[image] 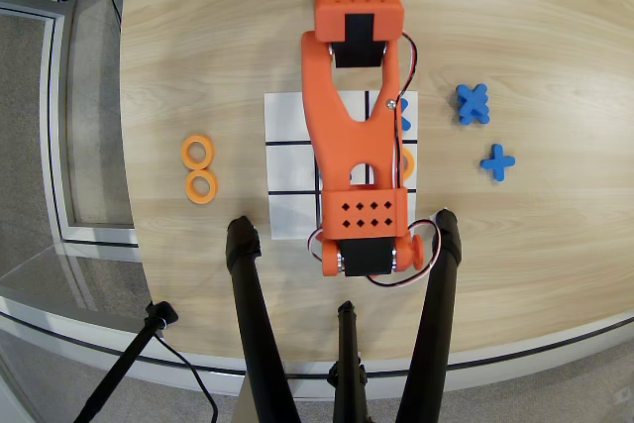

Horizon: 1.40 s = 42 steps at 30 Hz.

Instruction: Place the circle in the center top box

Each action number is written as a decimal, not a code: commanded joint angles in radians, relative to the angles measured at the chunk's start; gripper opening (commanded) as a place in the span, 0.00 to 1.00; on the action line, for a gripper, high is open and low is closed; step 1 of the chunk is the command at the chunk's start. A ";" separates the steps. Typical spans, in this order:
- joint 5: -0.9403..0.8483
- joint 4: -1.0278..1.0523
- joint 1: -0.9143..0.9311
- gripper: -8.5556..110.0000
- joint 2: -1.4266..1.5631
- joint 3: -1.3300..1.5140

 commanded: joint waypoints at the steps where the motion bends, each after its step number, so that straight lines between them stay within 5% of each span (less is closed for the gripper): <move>1: -0.008 0.018 0.006 0.13 0.132 0.035; 12: -0.040 -0.003 0.015 0.13 0.577 0.437; 28: -0.233 -0.477 0.127 0.13 1.485 1.499; 42: -0.385 -0.535 0.230 0.13 2.094 2.056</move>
